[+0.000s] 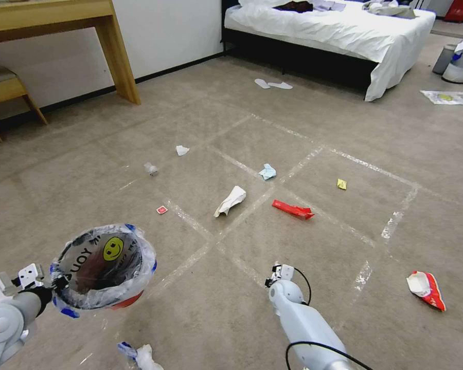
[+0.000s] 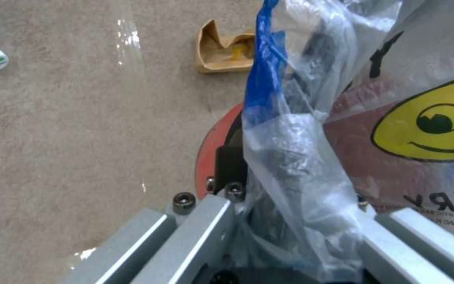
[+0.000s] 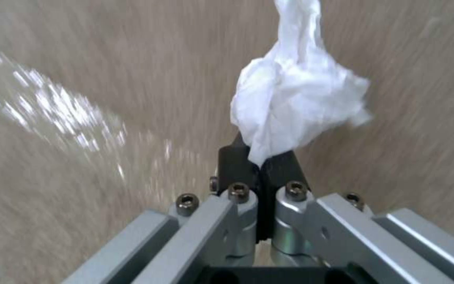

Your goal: Pick up the trash bin and place the garbage on the floor into it.

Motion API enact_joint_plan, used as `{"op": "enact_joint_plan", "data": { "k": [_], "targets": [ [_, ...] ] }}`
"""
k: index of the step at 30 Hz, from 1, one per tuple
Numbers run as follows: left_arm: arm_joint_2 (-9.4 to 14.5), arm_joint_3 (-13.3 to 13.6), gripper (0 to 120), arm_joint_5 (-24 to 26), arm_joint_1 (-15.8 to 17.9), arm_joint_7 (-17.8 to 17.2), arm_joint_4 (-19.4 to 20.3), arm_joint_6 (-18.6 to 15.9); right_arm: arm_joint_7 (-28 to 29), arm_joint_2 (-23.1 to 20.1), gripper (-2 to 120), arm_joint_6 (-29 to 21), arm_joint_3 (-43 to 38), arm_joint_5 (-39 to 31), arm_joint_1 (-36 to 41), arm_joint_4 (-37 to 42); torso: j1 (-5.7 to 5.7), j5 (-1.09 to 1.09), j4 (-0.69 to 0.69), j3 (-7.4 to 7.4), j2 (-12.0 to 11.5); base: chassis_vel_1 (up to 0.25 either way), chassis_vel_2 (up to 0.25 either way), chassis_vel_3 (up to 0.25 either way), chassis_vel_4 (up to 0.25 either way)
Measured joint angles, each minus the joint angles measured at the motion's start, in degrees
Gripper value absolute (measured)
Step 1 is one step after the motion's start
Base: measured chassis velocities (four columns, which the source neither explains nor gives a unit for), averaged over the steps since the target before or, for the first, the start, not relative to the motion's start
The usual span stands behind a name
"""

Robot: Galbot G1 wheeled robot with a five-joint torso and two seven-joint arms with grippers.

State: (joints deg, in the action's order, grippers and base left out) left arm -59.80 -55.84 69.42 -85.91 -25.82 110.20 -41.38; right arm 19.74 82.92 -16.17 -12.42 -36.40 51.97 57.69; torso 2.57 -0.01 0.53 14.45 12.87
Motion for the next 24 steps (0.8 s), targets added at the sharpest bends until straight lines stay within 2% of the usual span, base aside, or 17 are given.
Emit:
{"op": "enact_joint_plan", "data": {
  "k": [1, 3, 4, 6, 7, 9, 11, 12, 13, 14, 17, 21, 22, 24],
  "targets": [
    [0.0, 0.0, 0, 0.0, 0.0, 0.0, 0.0, 0.0, 0.0, 0.0, 0, 0.0, 0.0, 0.0, 0.0, 0.0, 0.00, 0.00, 0.00, 0.00, 0.0, 0.000, 0.000, 0.000, 0.000],
    [-0.1, 0.3, 0, 0.0, 0.2, 0.0, 0.2, 0.0, -3.4, -2.5, 0, 5.3, 0.1, 0.4, 2.9, 7.1, 0.00, -0.01, 0.02, 0.00, 0.0, 0.000, 0.000, 0.000, 0.000],
    [-0.1, 0.3, 0, 0.0, 0.2, 0.0, 0.2, 0.0, -3.4, -2.5, 0, 5.3, 0.1, 0.4, 2.9, 7.1, 0.00, -0.01, 0.02, 0.00, 0.0, 0.000, 0.000, 0.000, 0.000],
    [-0.3, 0.6, 0, 0.0, 0.3, 0.0, 0.5, 0.0, -7.7, -5.3, 0, 10.6, -0.2, 0.5, 6.2, 16.6, 0.00, 0.00, -0.01, 0.00, 0.0, 0.000, 0.000, 0.000, 0.000],
    [-0.3, 0.6, 0, 0.0, 0.3, 0.0, 0.5, 0.0, -7.7, -5.3, 0, 10.6, -0.2, 0.5, 6.2, 16.6, 0.00, 0.00, -0.01, 0.00, 0.0, 0.000, 0.000, 0.000, 0.000],
    [-0.4, 0.9, 0, 0.0, 0.3, 0.0, 0.9, -0.1, -12.1, -7.8, 0, 15.3, -0.6, -0.9, 9.2, 25.5, 0.00, 0.00, 0.00, 0.00, 0.0, 0.000, 0.000, 0.000, 0.000],
    [-0.5, 1.0, 0, 0.0, 0.3, 0.1, 1.0, -0.1, -13.5, -8.6, 0, 16.6, -0.6, -1.8, 10.0, 28.4, 0.00, 0.00, 0.00, 0.00, 0.0, 0.000, 0.000, 0.000, 0.000],
    [-0.6, 1.1, 0, 0.0, 0.3, 0.1, 1.3, -0.1, -15.9, -10.0, 0, 18.6, -0.7, -3.7, 11.5, 34.3, 0.00, 0.00, 0.00, -0.01, 0.0, 0.000, 0.000, 0.000, 0.000],
    [-0.7, 1.2, 0, 0.0, 0.3, 0.1, 1.6, -0.1, -17.1, -11.1, 0, 19.5, -0.6, -5.1, 12.2, 38.1, 0.00, 0.01, 0.00, -0.01, 0.0, 0.000, 0.000, 0.000, 0.000],
    [-0.7, 1.2, 0, 0.0, 0.3, 0.1, 1.6, -0.1, -17.1, -11.1, 0, 19.5, -0.6, -5.1, 12.2, 38.1, 0.00, 0.01, 0.00, -0.01, 0.0, 0.000, 0.000, 0.000, 0.000],
    [-0.7, 1.6, 0, 0.0, 0.0, 0.1, 2.5, -0.2, -20.3, -14.7, 0, 21.3, 1.1, -10.1, 12.9, 48.8, 0.00, 0.01, -0.02, -0.01, 0.0, 0.000, 0.000, 0.000, 0.000],
    [-0.8, 1.7, 0, 0.0, -0.1, 0.1, 3.1, -0.2, -21.2, -16.9, 0, 21.9, 2.5, -12.0, 12.5, 52.6, 0.00, 0.00, -0.01, 0.00, 0.0, 0.000, 0.000, 0.000, 0.000],
    [-0.7, 1.9, 0, 0.3, -0.3, 0.1, 3.9, -0.4, -22.2, -20.4, 0, 22.4, 4.4, -14.5, 11.6, 57.2, 0.00, 0.01, -0.01, 0.00, 0.0, 0.000, 0.000, 0.000, 0.000],
    [-0.6, 2.1, 0, 0.8, -0.4, -0.1, 4.6, -0.5, -22.8, -23.1, 0, 22.5, 6.0, -16.6, 10.8, 60.6, 0.00, 0.00, -0.01, 0.00, 0.0, 0.000, 0.000, 0.000, 0.000]
  ]
}}
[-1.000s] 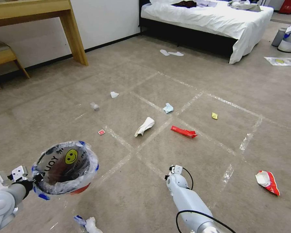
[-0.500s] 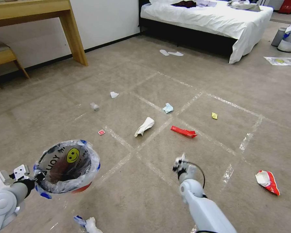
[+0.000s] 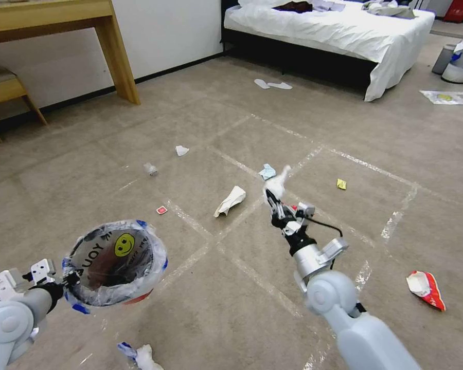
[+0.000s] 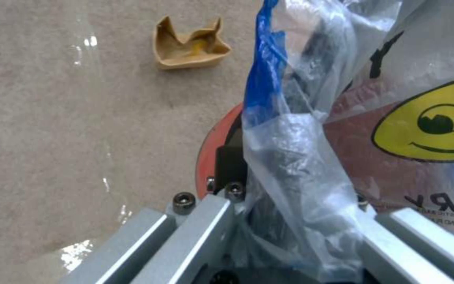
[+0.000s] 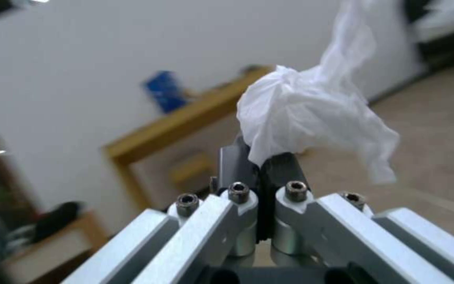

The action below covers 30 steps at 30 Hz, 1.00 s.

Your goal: Pick up the trash bin and place the garbage on the floor into it.

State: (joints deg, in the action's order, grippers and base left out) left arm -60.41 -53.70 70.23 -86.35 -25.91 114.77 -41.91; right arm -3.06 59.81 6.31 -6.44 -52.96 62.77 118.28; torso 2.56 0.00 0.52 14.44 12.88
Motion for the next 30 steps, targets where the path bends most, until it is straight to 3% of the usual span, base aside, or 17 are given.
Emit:
{"op": "enact_joint_plan", "data": {
  "k": [7, 12, 19, 21, 30],
  "targets": [
    [1.1, 1.4, 0, 2.0, -0.3, -0.7, 2.4, -0.2, 0.8, -6.1, 0, -1.2, 6.0, -5.1, -4.2, 7.7, 0.00, 0.00, 0.01, 0.00, 0.0, 0.000, 0.000, 0.000, 0.000],
    [2.6, 3.1, 0, 5.5, 0.7, -2.1, 4.8, -0.2, 5.8, -8.6, 0, -4.3, 14.3, -10.0, -12.0, 9.8, 0.00, -0.01, 0.01, 0.01, 0.0, 0.000, 0.000, 0.000, 0.000],
    [4.7, 4.6, 0, 7.8, 1.6, -3.0, 4.9, -0.2, 9.6, -8.1, 0, -7.3, 23.6, -15.2, -22.5, 8.6, 0.01, 0.01, 0.01, 0.01, 0.0, 0.000, 0.000, 0.000, 0.000],
    [5.7, 5.2, 0, 8.5, 2.2, -3.2, 4.3, -0.2, 11.6, -6.9, 0, -9.0, 29.7, -18.2, -28.0, 7.8, 0.01, 0.01, 0.00, 0.01, 0.0, 0.000, 0.000, 0.000, 0.000],
    [6.0, 6.1, 0, 8.5, 3.3, -3.3, 3.0, -0.2, 19.8, -2.2, 0, -13.5, 46.3, -21.2, -39.7, 3.1, 0.01, 0.02, 0.01, 0.01, 0.0, 0.000, 0.000, 0.000, 0.000]
  ]
}}
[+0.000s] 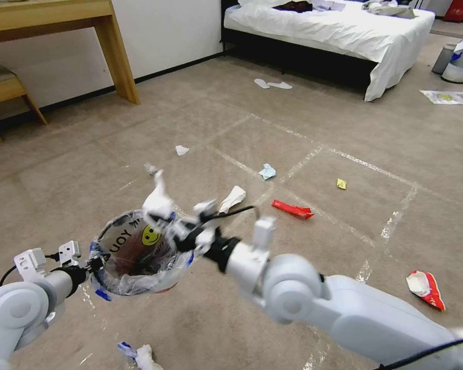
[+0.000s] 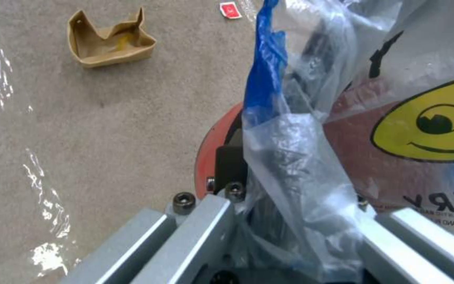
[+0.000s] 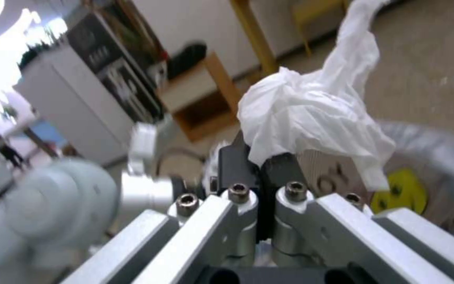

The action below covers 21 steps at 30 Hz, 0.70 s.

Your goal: Pick up the trash bin and place the garbage on the floor into it.

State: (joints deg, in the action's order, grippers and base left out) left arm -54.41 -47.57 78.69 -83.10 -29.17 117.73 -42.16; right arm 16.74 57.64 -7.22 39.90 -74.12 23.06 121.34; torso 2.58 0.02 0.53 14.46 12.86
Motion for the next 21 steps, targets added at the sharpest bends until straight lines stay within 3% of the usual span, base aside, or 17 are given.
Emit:
{"op": "enact_joint_plan", "data": {
  "k": [5, 13, 21],
  "targets": [
    [0.0, 0.1, 0, -0.1, 0.8, 0.1, -0.7, 0.0, 4.6, 5.3, 0, -2.2, 4.7, -1.3, -3.6, -3.1, 0.00, 0.00, 0.00, 0.00, 0.0, 0.000, 0.000, 0.000, 0.000],
    [0.6, -0.3, 0, 0.3, 1.2, 0.2, -0.9, 0.0, 7.9, 11.2, 0, -4.9, 8.5, 0.7, -3.3, -8.8, 0.00, -0.01, 0.00, -0.01, 0.0, 0.000, 0.000, 0.000, 0.000],
    [0.5, -0.9, 0, 0.4, 0.7, 0.4, 0.0, 0.0, 7.2, 12.6, 0, -5.1, 8.9, 2.1, -3.9, -12.4, 0.00, -0.01, 0.01, -0.01, 0.0, 0.000, 0.000, 0.000, 0.000]
  ]
}}
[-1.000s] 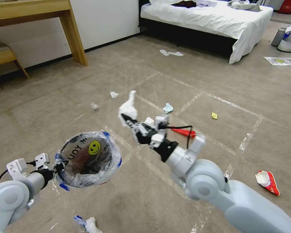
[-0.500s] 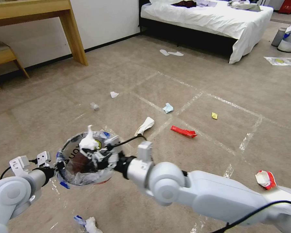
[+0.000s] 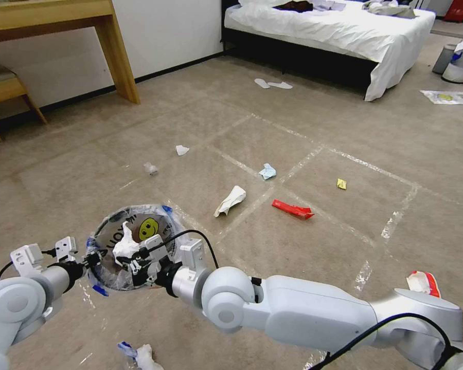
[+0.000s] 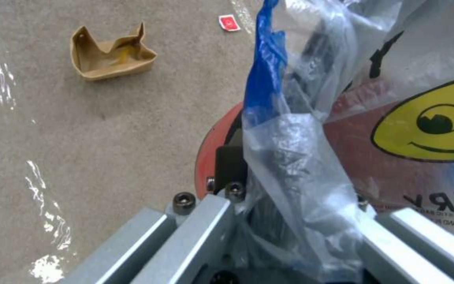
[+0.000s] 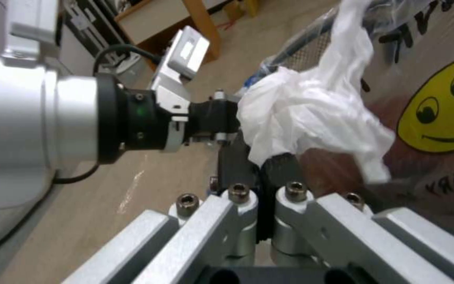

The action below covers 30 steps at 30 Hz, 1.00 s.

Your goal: Pick up the trash bin and place the garbage on the floor into it.

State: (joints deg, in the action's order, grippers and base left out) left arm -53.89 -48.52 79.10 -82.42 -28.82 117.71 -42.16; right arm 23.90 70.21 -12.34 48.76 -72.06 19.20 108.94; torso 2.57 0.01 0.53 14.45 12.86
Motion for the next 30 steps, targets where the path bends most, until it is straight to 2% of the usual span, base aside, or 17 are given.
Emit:
{"op": "enact_joint_plan", "data": {
  "k": [12, 30],
  "targets": [
    [-0.7, -0.7, 0, -0.2, -1.3, 0.2, 2.0, 0.0, 0.7, 0.5, 0, -1.5, 0.4, 1.6, -0.2, -3.7, -0.01, 0.00, -0.01, 0.00, 0.0, 0.000, 0.000, 0.000, 0.000],
    [-0.8, -1.1, 0, -0.6, -1.9, 0.2, 2.3, 0.0, 3.2, 0.2, 0, -3.8, -0.4, 2.5, 1.4, -6.7, -0.01, -0.01, -0.01, 0.00, 0.0, 0.000, 0.000, 0.000, 0.000]
  ]
}}
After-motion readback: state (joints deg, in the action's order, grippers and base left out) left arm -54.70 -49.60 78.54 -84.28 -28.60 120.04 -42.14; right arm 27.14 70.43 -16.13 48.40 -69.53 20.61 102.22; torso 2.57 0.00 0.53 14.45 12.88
